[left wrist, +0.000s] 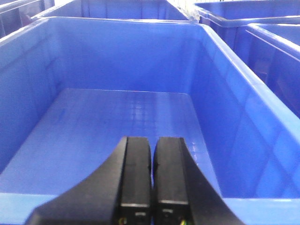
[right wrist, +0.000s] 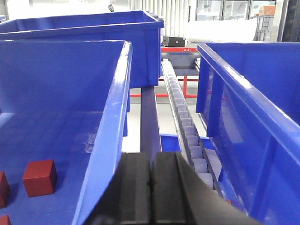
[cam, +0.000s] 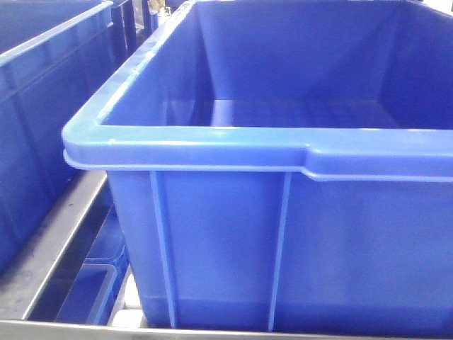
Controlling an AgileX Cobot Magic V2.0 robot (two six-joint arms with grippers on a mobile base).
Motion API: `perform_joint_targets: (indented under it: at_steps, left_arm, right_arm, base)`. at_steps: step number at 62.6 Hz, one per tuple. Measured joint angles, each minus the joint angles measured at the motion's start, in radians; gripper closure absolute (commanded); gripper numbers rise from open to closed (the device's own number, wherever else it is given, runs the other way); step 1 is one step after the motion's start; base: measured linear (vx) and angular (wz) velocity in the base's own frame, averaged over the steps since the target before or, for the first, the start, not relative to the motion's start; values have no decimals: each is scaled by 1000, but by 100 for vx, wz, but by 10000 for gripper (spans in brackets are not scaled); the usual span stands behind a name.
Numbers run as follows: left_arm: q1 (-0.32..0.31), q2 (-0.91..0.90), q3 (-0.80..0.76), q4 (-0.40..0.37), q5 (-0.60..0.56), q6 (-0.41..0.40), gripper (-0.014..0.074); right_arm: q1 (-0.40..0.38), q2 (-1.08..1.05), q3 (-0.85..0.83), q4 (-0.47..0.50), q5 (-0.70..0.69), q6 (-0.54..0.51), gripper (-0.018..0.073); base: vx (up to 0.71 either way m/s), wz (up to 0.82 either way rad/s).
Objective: Pick red cube and place on left shelf
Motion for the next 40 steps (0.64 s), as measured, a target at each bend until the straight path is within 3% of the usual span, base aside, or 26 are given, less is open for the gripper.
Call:
perform_joint_targets:
  at_steps: [40]
  left_arm:
    - [0,0,0,0,0,0,495]
  right_arm:
    - [0,0,0,0,0,0,514]
  base:
    - [0,0]
